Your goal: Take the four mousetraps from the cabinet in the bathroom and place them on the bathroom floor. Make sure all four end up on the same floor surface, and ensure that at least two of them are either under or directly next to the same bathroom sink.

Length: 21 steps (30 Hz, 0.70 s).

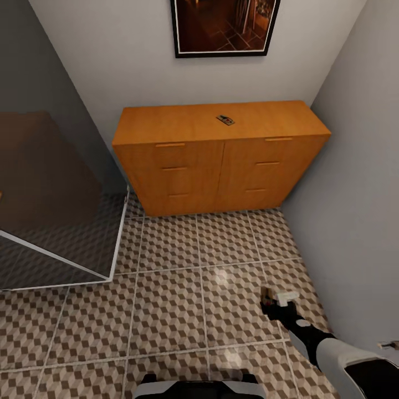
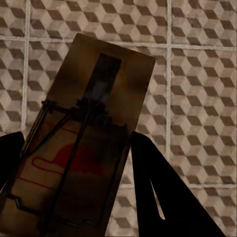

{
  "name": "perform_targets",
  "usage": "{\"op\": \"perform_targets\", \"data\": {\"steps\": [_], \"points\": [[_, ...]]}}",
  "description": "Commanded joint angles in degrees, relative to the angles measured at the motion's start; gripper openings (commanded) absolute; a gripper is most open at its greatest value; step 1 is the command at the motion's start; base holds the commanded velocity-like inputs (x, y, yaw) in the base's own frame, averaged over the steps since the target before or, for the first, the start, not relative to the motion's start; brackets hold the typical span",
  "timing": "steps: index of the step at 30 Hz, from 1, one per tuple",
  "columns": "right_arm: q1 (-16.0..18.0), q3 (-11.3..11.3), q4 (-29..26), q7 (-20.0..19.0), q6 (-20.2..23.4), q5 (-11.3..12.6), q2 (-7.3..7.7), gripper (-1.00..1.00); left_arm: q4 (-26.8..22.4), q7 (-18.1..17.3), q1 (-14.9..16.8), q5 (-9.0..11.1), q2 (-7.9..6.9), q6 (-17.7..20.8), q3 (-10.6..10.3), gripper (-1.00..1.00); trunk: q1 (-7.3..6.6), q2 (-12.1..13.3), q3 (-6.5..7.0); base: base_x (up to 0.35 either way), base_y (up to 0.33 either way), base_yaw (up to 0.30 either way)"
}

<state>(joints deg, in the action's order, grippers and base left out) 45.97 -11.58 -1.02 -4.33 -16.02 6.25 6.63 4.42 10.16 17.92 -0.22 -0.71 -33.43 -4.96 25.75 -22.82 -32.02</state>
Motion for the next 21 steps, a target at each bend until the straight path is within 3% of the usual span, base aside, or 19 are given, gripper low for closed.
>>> {"op": "perform_targets", "data": {"steps": [1, 7, 9, 10, 13, 21], "points": [[-0.93, -0.29, 0.06, -0.61, -1.34, 0.77, -0.02, -1.0, 0.24, 0.39, 0.09, -0.04, 0.02, -0.32, -0.49, 1.0, 0.03, -0.09, -0.06, 0.0, 0.0, 0.0], [-10.22, -0.29, 0.06, -3.86, -12.59, 0.66, -1.32, -1.0, 0.2, 0.45, 0.1, -0.04, 0.0, -0.32, -0.45, 1.0, 0.03, -0.09, -0.06, 0.0, 0.0, 0.0], [-13.69, -0.29, 0.1, -4.35, -18.42, 0.58, -2.22, -1.0, 0.17, 0.47, 0.08, -0.04, 0.0, -0.32, -0.47, 1.0, 0.03, -0.09, -0.06, 0.0, 0.0, 0.0], [-18.09, -0.29, 0.13, -4.39, -26.66, 0.54, -3.16, -1.0, 0.1, 0.44, 0.1, -0.04, 0.0, -0.33, -0.48, 1.0, 0.03, -0.09, -0.06, 0.0, 0.0, 0.0], [-21.68, -0.29, 0.15, -3.91, -34.32, 0.56, -4.49, -1.0, 0.07, 0.46, 0.08, -0.04, 0.02, -0.33, -0.48, 1.0, 0.03, -0.09, -0.06, 0.0, 0.0, 0.0], [-23.02, -0.21, 0.15, -1.38, -37.52, 0.68, -4.94, -1.0, 0.06, 0.47, 0.09, -0.04, 0.0, -0.4, -0.48, 1.0, 0.03, -0.09, -0.06, 0.0, 0.0, 0.0]]}}
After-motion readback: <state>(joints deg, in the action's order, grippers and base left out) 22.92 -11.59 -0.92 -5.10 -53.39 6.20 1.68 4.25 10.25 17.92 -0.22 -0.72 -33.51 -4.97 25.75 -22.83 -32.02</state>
